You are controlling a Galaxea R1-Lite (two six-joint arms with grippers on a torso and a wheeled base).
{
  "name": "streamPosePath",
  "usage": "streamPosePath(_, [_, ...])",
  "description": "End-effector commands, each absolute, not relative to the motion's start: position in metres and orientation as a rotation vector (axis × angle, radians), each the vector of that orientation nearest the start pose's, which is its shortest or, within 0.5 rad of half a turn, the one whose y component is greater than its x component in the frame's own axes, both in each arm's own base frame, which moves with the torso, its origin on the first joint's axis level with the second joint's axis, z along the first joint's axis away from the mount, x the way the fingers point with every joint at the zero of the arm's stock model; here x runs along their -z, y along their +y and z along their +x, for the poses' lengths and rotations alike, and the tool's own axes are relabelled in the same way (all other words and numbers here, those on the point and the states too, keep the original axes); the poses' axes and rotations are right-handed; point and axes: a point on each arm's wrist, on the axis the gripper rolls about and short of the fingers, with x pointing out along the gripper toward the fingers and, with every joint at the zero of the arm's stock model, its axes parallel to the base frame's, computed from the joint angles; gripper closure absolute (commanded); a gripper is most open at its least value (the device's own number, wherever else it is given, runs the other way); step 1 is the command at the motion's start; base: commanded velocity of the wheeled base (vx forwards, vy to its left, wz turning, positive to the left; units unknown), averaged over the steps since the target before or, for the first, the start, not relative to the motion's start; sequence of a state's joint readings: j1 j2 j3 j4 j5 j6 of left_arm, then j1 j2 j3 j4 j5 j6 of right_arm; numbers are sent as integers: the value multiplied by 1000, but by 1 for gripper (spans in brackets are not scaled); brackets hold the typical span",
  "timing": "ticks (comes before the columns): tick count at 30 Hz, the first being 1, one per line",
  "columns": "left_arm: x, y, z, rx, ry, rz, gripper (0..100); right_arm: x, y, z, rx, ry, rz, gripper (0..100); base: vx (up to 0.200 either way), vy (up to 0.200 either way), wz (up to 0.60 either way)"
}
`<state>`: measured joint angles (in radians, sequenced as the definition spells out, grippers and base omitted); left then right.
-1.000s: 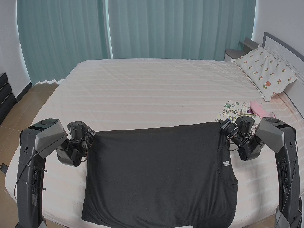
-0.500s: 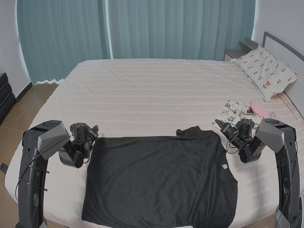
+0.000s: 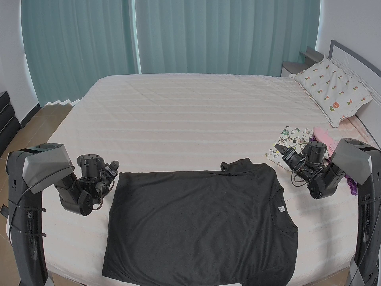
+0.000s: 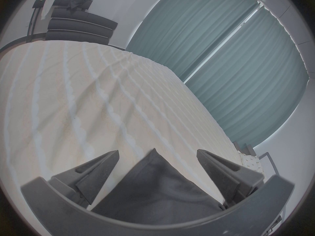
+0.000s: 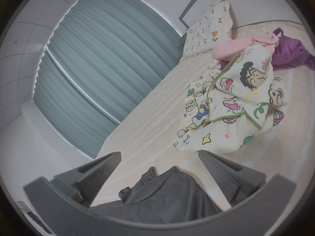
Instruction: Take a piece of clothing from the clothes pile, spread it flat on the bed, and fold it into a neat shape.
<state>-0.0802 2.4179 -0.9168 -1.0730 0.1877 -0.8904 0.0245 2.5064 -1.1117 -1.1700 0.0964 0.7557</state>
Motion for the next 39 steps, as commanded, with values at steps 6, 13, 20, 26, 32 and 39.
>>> streamPosePath(6, [-5, -38, 328, -278, 493, -811, 0, -12, 16, 376, 37, 398, 810, 0, 0, 0, 0])
streamPosePath(13, [-4, -59, 275, -208, 605, -862, 0, 6, 17, 337, 97, 455, 865, 0, -171, 0, 0])
streamPosePath(20, [3, -63, 243, -220, 684, -869, 0, 9, 28, 305, 125, 516, 872, 0, -200, 0, 0])
streamPosePath(26, [8, -63, 223, -235, 753, -850, 0, 10, 33, 290, 132, 552, 915, 0, -200, 0, 0])
streamPosePath(32, [11, -63, 218, -240, 779, -836, 0, 16, 32, 281, 136, 546, 952, 0, -200, 0, 0])
streamPosePath(39, [23, -65, 225, -251, 797, -818, 0, 27, 36, 274, 128, 576, 944, 0, -57, 0, 0])
